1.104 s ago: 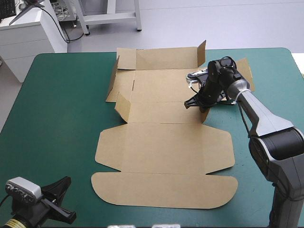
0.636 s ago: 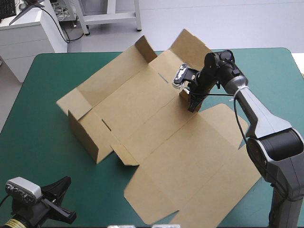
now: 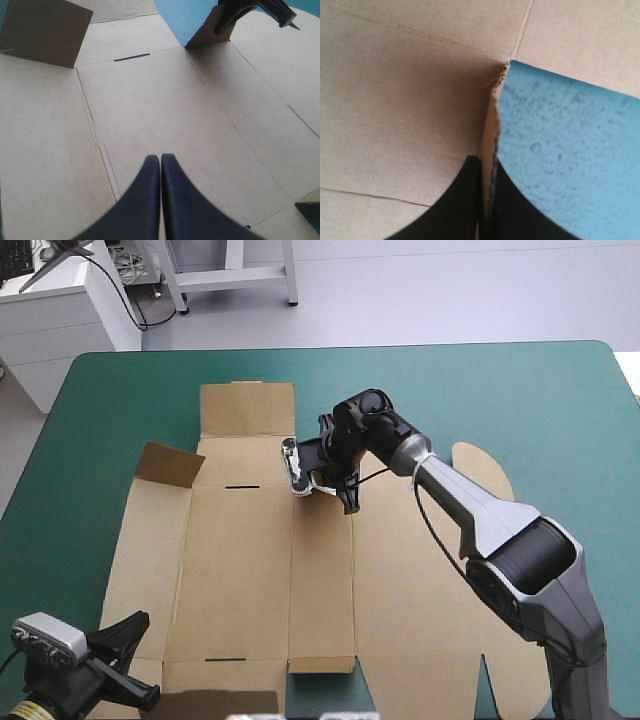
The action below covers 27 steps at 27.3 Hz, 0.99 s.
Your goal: Fold the box
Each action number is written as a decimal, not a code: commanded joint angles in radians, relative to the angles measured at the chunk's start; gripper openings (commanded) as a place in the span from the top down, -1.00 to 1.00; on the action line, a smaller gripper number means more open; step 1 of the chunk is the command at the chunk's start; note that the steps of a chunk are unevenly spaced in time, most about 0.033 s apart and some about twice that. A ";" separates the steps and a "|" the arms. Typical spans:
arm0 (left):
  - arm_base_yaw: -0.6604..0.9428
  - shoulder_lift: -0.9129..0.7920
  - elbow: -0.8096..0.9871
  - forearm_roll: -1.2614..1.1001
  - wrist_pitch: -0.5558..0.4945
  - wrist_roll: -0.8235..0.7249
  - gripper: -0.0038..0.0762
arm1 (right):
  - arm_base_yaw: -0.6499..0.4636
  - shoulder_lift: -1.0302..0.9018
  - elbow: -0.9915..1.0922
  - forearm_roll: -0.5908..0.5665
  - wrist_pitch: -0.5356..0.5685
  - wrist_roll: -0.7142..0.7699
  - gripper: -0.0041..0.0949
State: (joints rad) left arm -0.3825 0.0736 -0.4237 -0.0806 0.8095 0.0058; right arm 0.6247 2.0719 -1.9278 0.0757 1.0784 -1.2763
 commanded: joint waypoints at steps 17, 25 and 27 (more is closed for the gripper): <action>-0.004 0.023 -0.026 -0.017 -0.072 0.001 0.92 | 0.022 -0.063 -0.036 -0.088 -0.177 0.194 0.89; -0.004 0.023 -0.026 -0.017 -0.072 0.001 0.92 | 0.015 -0.065 -0.036 -0.138 -0.188 0.307 0.09; -0.004 0.023 -0.026 -0.017 -0.072 0.001 0.92 | 0.012 -0.071 -0.036 -0.136 -0.188 0.314 -0.04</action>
State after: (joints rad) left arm -0.3825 0.0736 -0.4237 -0.0806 0.8105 0.0058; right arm 0.6441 2.0719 -1.9287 -0.0535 0.9281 -0.9792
